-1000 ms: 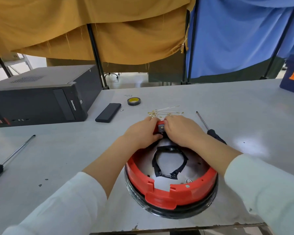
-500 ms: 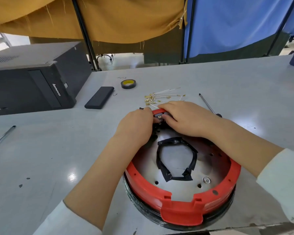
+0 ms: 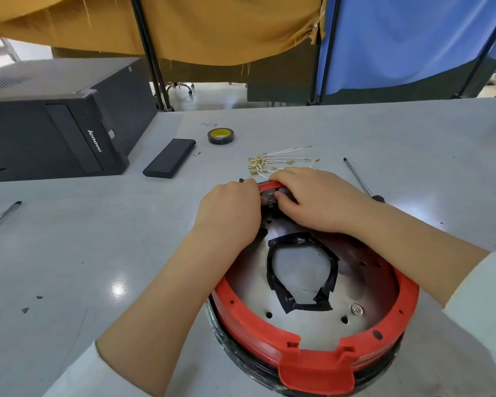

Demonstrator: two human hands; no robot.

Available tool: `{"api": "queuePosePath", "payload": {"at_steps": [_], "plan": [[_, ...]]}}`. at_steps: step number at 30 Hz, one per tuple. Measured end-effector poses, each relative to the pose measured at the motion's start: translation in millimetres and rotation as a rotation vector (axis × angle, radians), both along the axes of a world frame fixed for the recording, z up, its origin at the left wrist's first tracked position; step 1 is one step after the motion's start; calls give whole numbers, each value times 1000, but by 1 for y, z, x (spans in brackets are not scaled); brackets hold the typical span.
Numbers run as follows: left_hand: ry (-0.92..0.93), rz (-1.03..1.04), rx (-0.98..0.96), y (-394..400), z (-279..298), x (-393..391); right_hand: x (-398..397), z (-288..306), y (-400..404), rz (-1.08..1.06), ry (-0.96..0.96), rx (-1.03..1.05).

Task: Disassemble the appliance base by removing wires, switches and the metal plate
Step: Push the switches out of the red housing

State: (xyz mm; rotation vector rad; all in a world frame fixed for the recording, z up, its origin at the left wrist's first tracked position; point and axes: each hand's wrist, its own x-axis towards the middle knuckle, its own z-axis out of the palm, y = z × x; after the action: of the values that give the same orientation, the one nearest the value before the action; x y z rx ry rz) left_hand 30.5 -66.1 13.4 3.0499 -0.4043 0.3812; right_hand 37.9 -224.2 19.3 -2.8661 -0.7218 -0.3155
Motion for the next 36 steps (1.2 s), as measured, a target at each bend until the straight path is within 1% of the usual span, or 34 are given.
{"api": "queuePosePath", "payload": {"at_steps": [3, 5, 8, 12, 13, 15, 18, 21, 25, 30, 36], "plan": [[-17, -50, 73, 3, 0, 0, 2, -2, -1, 15, 5, -52], [1, -41, 78, 2, 0, -3, 2, -3, -1, 5, -1, -79], [80, 7, 50, 5, 3, -2, 1, -3, 5, 51, -38, -119], [203, -12, 142, 11, 15, 8, 3, 1, 14, 120, -1, -154], [201, -28, 121, 11, 14, 7, 4, 2, 14, 119, 9, -171], [165, -45, 11, 12, 9, 0, 4, 1, 14, 112, -3, -204], [112, -51, -87, 13, 2, -6, -1, -2, 13, 105, -91, -224], [108, -38, -61, 14, 3, -3, -5, -6, 13, 116, -154, -213], [147, -28, 5, 11, 5, -1, -4, -8, 13, 116, -194, -222], [91, 13, -22, 9, 6, -9, -3, -10, 14, 92, -209, -260], [114, 39, -43, 7, 7, -10, -5, -12, 15, 63, -215, -269]]}}
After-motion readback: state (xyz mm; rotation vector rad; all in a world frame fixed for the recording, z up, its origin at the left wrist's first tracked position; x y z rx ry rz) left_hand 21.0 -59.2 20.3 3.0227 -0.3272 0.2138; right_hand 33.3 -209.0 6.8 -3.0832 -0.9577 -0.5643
